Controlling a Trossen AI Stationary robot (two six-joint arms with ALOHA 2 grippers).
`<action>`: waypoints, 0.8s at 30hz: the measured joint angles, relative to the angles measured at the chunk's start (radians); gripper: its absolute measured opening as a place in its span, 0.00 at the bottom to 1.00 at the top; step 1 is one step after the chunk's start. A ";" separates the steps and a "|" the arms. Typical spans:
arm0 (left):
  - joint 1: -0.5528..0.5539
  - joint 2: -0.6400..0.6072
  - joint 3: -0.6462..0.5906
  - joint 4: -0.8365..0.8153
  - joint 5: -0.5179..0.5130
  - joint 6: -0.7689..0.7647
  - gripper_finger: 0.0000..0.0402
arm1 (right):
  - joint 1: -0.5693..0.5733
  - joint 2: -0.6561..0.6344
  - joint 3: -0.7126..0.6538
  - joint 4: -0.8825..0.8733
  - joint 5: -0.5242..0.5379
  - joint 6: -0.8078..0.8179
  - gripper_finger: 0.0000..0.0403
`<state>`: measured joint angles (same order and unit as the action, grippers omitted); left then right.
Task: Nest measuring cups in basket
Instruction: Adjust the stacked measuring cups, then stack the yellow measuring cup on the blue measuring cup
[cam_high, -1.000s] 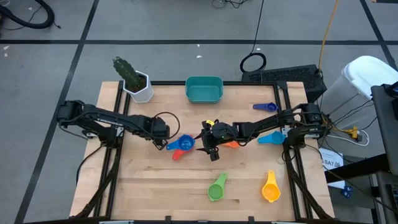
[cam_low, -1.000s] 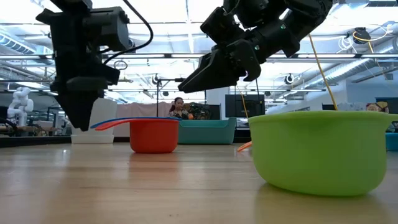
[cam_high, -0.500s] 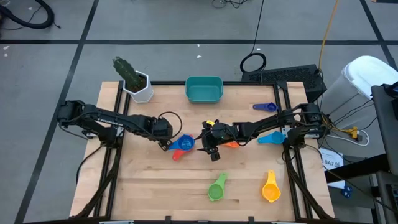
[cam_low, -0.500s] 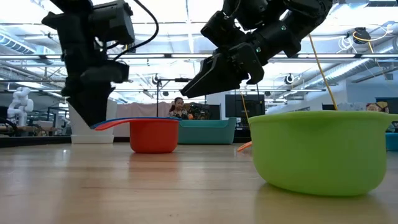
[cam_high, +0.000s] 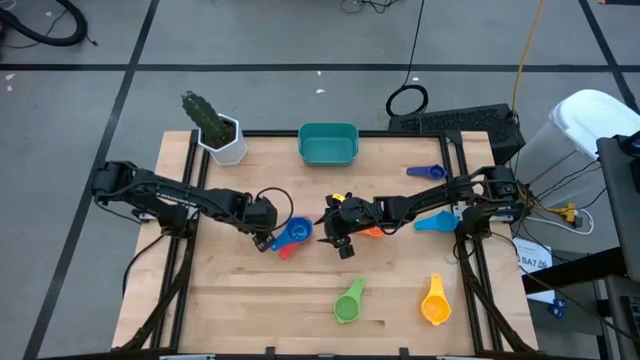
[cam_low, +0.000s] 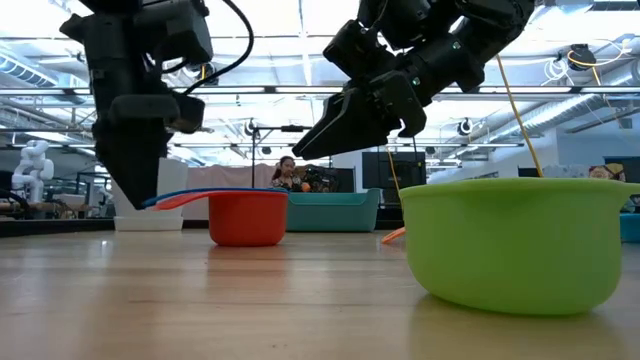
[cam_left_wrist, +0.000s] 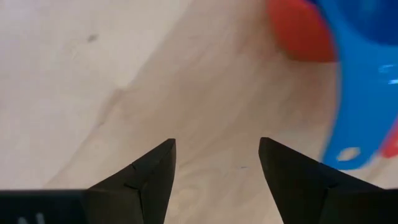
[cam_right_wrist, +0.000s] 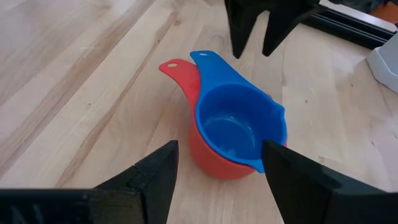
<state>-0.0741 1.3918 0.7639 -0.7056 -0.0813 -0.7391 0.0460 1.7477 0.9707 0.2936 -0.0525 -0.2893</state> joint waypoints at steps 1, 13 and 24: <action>0.001 0.000 0.000 -0.007 -0.007 -0.007 0.58 | 0.000 0.000 0.000 0.000 0.000 0.000 0.55; -0.051 -0.001 0.000 0.210 0.133 -0.023 0.58 | -0.017 0.000 0.000 -0.011 0.000 0.015 0.55; -0.053 -0.036 0.008 0.154 0.086 0.011 0.58 | -0.053 -0.027 0.000 -0.116 0.003 -0.012 0.55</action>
<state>-0.1273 1.3560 0.7723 -0.5520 0.0045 -0.7282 -0.0067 1.7205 0.9703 0.1776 -0.0490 -0.3012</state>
